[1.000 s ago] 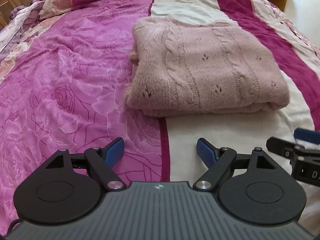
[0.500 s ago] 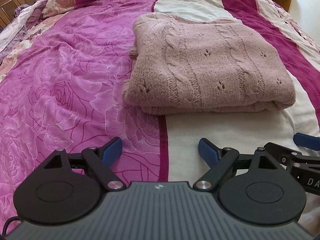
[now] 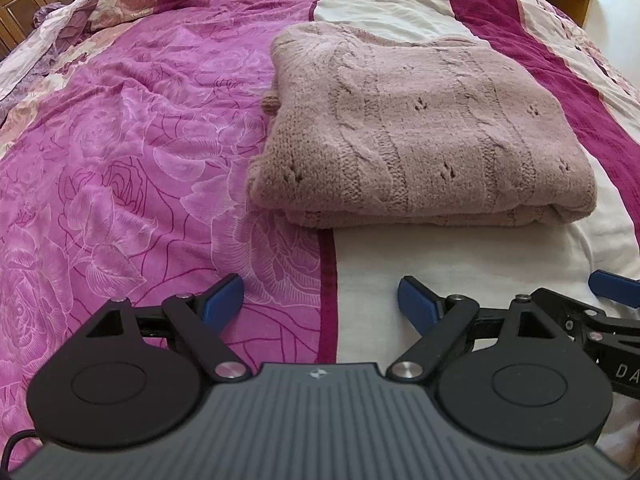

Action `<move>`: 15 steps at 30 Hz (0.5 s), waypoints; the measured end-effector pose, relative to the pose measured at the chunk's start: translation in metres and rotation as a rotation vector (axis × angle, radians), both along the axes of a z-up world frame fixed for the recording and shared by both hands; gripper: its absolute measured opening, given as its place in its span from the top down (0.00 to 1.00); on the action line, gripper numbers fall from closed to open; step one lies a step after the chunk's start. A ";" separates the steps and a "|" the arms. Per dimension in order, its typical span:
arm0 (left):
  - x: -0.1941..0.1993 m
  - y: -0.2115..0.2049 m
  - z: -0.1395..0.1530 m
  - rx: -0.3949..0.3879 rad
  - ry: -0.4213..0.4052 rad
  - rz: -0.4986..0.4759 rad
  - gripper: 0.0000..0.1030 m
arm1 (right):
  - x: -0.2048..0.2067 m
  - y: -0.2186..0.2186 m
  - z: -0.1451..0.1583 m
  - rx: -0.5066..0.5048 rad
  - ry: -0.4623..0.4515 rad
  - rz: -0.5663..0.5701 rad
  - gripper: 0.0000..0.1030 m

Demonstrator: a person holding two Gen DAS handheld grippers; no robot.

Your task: Fold small clothes

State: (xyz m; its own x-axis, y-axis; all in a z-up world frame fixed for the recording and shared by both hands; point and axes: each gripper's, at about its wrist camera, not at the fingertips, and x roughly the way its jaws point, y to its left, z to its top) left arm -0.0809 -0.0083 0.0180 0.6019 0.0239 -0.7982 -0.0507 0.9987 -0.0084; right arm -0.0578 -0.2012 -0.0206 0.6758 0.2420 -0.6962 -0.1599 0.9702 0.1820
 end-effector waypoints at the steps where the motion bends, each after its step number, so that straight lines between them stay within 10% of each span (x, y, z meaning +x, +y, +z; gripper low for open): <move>1: 0.000 0.000 0.000 0.002 0.000 0.000 0.13 | 0.000 0.000 0.000 0.000 0.000 0.000 0.19; 15: 0.001 0.000 -0.001 0.003 0.001 -0.001 0.13 | 0.000 0.001 0.000 -0.006 -0.002 0.001 0.19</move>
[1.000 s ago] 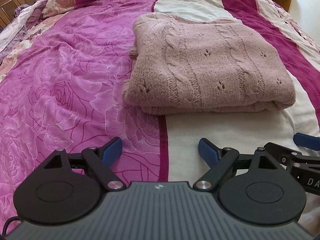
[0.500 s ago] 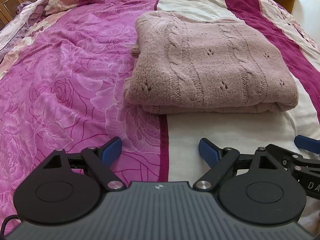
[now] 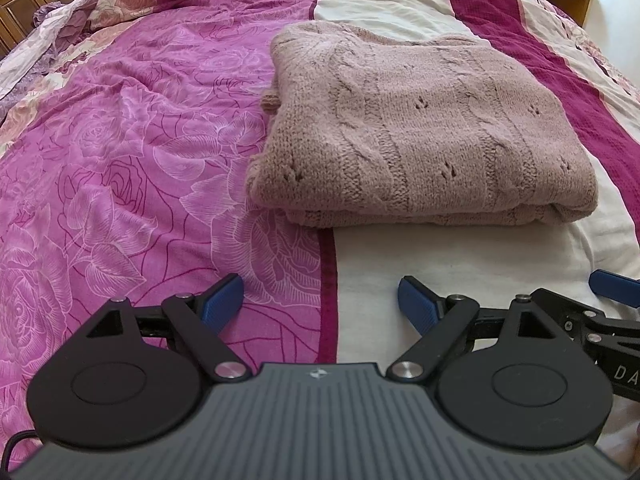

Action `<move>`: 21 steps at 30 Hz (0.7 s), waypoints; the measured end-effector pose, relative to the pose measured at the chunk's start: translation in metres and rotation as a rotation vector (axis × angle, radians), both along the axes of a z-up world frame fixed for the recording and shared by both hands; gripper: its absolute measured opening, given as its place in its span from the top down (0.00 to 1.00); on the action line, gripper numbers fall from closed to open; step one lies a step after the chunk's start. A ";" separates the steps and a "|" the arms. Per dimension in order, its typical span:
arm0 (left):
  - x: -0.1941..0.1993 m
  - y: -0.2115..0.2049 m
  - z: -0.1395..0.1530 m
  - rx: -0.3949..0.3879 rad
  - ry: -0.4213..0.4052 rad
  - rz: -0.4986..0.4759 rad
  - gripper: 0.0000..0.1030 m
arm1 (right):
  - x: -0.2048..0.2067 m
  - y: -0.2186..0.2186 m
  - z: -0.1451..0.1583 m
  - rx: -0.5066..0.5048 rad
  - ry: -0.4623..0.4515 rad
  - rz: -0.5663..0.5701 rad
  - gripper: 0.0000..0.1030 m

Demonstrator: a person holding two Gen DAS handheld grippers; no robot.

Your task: Fold small clothes

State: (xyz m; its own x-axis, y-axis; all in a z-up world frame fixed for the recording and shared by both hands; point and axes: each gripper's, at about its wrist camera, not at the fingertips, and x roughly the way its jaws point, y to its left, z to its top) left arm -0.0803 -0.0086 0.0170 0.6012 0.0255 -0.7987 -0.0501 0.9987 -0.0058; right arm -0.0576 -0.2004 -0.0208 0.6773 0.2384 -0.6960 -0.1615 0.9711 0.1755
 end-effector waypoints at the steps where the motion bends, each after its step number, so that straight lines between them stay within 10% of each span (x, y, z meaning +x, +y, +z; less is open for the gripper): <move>1: 0.000 0.000 0.000 0.000 0.000 0.000 0.13 | 0.000 0.000 0.000 0.000 0.000 0.000 0.19; 21: 0.000 0.000 0.000 -0.001 0.000 0.000 0.13 | 0.001 0.002 0.000 -0.010 -0.002 0.003 0.19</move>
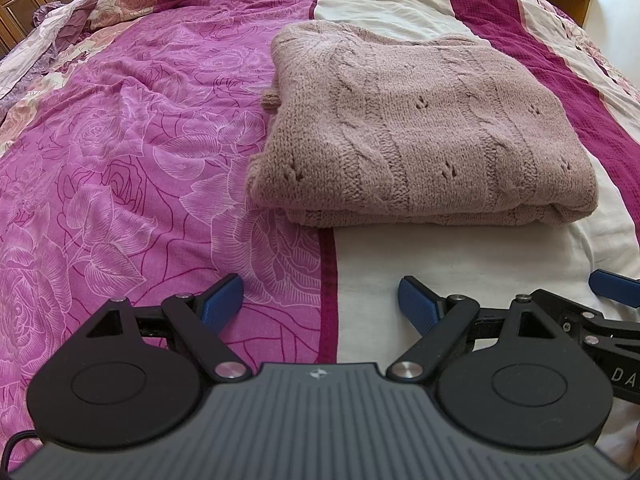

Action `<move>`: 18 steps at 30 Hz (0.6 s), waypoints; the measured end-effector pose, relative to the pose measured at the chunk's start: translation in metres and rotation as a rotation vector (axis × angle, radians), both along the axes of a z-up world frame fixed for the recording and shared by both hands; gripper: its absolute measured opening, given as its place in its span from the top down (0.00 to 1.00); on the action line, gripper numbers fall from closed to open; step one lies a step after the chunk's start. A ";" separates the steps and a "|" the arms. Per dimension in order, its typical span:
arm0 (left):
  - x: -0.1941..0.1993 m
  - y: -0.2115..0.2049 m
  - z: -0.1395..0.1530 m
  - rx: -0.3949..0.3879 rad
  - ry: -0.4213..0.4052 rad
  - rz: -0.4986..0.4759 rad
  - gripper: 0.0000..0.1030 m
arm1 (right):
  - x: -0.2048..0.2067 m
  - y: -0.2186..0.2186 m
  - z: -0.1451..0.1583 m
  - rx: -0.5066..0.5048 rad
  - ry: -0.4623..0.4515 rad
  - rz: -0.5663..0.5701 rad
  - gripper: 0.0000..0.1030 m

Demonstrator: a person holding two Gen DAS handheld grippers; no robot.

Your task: Fold small clothes

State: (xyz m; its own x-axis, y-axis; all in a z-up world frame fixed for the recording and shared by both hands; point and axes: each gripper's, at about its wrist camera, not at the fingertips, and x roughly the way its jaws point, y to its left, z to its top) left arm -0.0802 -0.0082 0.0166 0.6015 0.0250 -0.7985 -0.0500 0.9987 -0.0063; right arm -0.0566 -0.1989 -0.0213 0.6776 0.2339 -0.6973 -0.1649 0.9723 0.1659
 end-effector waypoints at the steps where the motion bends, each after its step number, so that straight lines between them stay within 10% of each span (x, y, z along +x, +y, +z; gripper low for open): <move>1: 0.000 0.000 0.000 0.000 0.000 0.000 0.13 | 0.001 -0.001 0.000 0.001 0.000 0.000 0.19; 18: 0.000 0.000 0.000 0.001 0.001 0.000 0.13 | -0.001 0.001 0.000 -0.001 -0.001 0.000 0.18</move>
